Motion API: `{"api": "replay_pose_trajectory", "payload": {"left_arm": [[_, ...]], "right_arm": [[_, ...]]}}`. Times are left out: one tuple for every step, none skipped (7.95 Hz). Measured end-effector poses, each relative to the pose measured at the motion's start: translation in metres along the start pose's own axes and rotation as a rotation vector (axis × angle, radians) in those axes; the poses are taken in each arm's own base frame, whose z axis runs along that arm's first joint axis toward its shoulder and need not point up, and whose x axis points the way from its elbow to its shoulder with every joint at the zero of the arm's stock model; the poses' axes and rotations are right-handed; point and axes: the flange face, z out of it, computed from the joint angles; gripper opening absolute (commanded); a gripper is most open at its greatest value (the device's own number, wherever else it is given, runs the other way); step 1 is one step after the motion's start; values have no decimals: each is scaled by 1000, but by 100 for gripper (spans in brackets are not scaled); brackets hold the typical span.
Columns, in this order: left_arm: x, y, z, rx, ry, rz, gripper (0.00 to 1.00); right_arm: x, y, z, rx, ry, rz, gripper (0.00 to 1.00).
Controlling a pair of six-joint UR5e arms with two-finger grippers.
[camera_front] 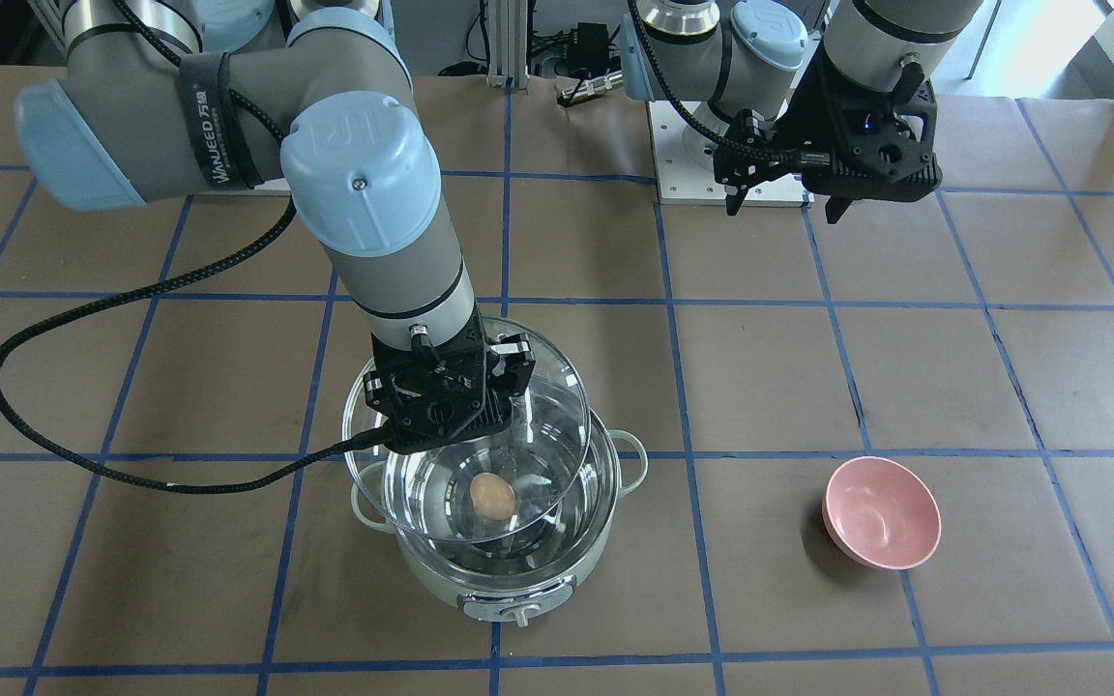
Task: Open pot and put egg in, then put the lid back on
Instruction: 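Lower the glass lid onto the pot with the right gripper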
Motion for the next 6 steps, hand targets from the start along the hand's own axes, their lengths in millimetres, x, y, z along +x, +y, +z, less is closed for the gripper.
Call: {"api": "replay_pose_trajectory", "payload": {"left_arm": [[0, 0, 0, 1, -1, 2, 100], [0, 0, 0, 1, -3, 2, 100], [0, -1, 0, 6, -4, 2, 100], [0, -1, -1, 11, -5, 2, 100], [0, -1, -1, 13, -5, 2, 100], [0, -1, -1, 14, -5, 2, 100]], "right_arm": [[-3, -2, 7, -3, -8, -5, 0], [-6, -4, 13, -8, -13, -8, 0], [-8, -6, 18, -10, -24, -11, 0], [-9, -8, 24, -14, -33, -14, 0], [-10, -12, 30, -19, -37, -21, 0], [-10, -15, 35, -23, -40, -25, 0]]}}
